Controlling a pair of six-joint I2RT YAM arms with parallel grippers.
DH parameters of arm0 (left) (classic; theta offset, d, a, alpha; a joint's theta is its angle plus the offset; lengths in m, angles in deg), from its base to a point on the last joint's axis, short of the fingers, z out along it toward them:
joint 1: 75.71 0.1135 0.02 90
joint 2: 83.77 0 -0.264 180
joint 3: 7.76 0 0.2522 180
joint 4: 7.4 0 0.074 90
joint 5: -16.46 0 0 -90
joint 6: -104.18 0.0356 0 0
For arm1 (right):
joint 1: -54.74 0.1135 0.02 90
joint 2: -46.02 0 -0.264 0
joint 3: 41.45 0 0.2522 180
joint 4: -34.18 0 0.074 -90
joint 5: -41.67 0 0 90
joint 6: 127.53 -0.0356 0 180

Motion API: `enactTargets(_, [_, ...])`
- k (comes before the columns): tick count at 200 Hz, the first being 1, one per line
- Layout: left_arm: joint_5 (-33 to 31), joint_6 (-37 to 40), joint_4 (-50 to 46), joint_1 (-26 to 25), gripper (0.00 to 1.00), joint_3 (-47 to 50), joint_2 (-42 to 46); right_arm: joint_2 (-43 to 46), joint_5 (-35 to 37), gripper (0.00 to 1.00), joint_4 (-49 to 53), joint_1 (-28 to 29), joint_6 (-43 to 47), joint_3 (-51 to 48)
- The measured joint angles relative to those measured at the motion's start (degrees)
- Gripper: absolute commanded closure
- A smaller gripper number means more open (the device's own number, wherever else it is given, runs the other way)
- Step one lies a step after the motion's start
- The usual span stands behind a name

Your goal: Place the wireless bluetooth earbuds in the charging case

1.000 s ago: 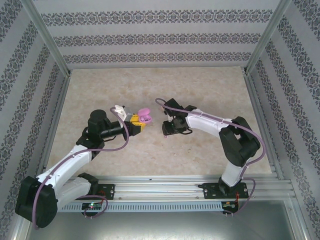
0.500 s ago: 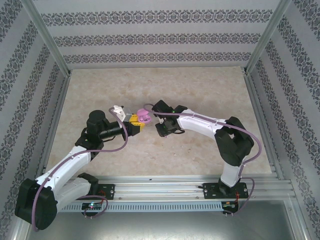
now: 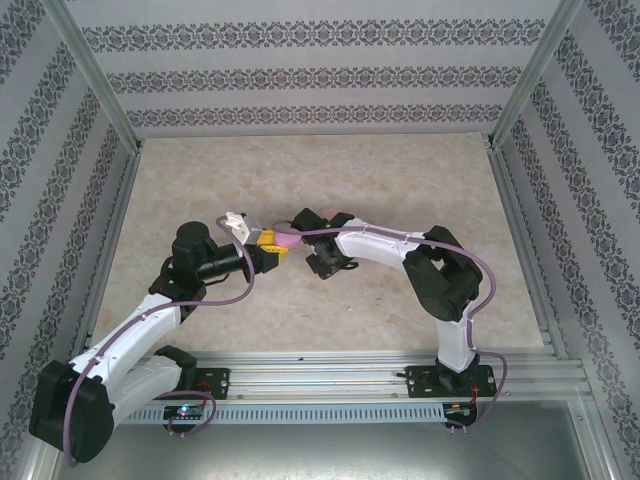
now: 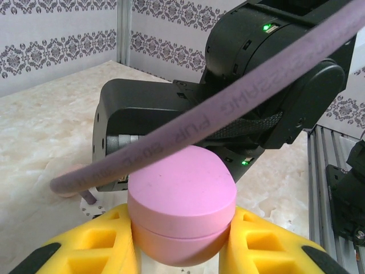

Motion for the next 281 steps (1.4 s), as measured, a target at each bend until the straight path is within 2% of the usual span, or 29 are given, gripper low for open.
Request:
enactTargets(116, [0.0, 0.0, -0.9, 0.4, 0.79, 0.0, 0.4, -3.0, 0.2, 0.75, 1.3, 0.0, 0.4, 0.7])
enactTargets(163, [0.0, 0.0, -0.9, 0.4, 0.79, 0.0, 0.7, -3.0, 0.2, 0.82, 1.4, 0.0, 0.4, 0.8])
enactTargets(193, [0.0, 0.0, -0.9, 0.4, 0.79, 0.0, 0.7, -1.7, -0.3, 0.84, 1.0, -0.3, 0.1, -0.3])
enactTargets(220, [0.5, 0.0, -0.9, 0.4, 0.79, -0.1, 0.6, 5.0, -2.9, 0.84, 0.5, -1.9, -1.4, -4.5])
enactTargets(252, [1.5, 0.0, -0.9, 0.4, 0.79, -0.7, 0.0, 19.1, -6.8, 0.84, -1.6, -4.2, -4.2, -9.1])
enactTargets(281, [2.5, 0.0, -0.9, 0.4, 0.79, -1.9, -1.2, 31.0, -13.4, 0.84, -5.3, -3.3, -6.9, -12.9])
